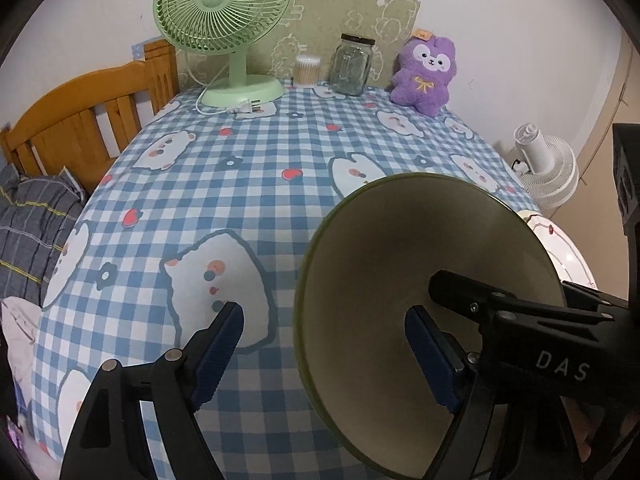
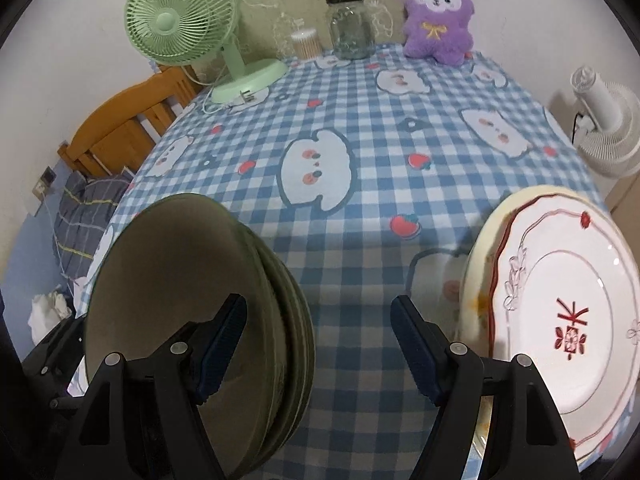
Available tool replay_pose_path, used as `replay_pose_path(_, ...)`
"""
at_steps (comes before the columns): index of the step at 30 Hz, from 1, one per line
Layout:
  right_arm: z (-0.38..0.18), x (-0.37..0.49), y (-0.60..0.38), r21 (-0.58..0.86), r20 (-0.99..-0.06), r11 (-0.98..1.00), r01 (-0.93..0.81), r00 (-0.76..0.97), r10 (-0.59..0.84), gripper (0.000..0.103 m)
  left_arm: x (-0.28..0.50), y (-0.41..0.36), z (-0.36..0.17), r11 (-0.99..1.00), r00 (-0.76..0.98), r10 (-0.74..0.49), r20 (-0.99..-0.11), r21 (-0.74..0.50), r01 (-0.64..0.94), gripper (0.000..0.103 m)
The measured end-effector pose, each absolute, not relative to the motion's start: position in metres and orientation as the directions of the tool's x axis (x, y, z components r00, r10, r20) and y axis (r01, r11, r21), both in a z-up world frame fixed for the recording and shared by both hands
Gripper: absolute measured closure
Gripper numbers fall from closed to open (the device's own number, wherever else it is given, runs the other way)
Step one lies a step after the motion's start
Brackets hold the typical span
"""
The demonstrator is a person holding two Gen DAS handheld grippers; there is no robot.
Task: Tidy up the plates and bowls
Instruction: 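Carry the nested bowl stack with both grippers over the plate stack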
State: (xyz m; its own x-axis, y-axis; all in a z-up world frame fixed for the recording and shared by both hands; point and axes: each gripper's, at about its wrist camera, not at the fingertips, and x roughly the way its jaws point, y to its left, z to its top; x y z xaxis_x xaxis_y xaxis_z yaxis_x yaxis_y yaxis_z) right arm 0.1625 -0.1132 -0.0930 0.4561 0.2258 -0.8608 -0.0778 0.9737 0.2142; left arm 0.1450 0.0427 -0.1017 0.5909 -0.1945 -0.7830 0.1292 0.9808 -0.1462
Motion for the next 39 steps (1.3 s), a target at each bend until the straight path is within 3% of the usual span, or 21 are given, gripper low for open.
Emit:
replay_pose_path(8,-0.096,0.168,-0.112,0.236,-0.846,0.966,-0.110,0.466,0.260,0.026,0.150,0.039,-0.103,0.981,0.591,-0.188,-0.785,-0.123,0.148,0.016)
replay_pose_path(15,-0.095,0.166,-0.112,0.253,-0.845,0.962,-0.104,0.460,0.272,0.037,0.153,0.036,-0.106,0.976,0.589,-0.214,-0.779,-0.149,0.158,0.014)
replay_pose_path(25,-0.087,0.148,-0.108,0.155,-0.861,0.986,-0.061,0.481,0.165,0.037,0.143,0.039,-0.108,0.983,0.592,-0.179,-0.786,-0.123,0.134,0.013)
replay_pose_path(28,-0.087,0.147,-0.110,0.159,-0.860,0.986,-0.050,0.484,0.163,0.037,0.141,0.037,-0.107,0.985,0.606,-0.165,-0.778,-0.099,0.140,0.020)
replay_pose_path(32,-0.090,0.152,-0.109,0.193,-0.853,0.981,-0.031,0.488,0.183,0.037,0.142,0.036,-0.105,0.985,0.629,-0.171,-0.758,-0.108,0.137,0.038)
replay_pose_path(36,-0.087,0.151,-0.102,0.180,-0.848,0.982,-0.057,0.498,0.184,0.049,0.146,0.035,-0.107,0.971,0.595,-0.235,-0.769,-0.160,0.177,0.055)
replay_pose_path(39,-0.086,0.151,-0.097,0.175,-0.847,0.982,-0.068,0.498,0.186,0.058,0.147,0.033,-0.105,0.969,0.586,-0.242,-0.773,-0.165,0.184,0.056)
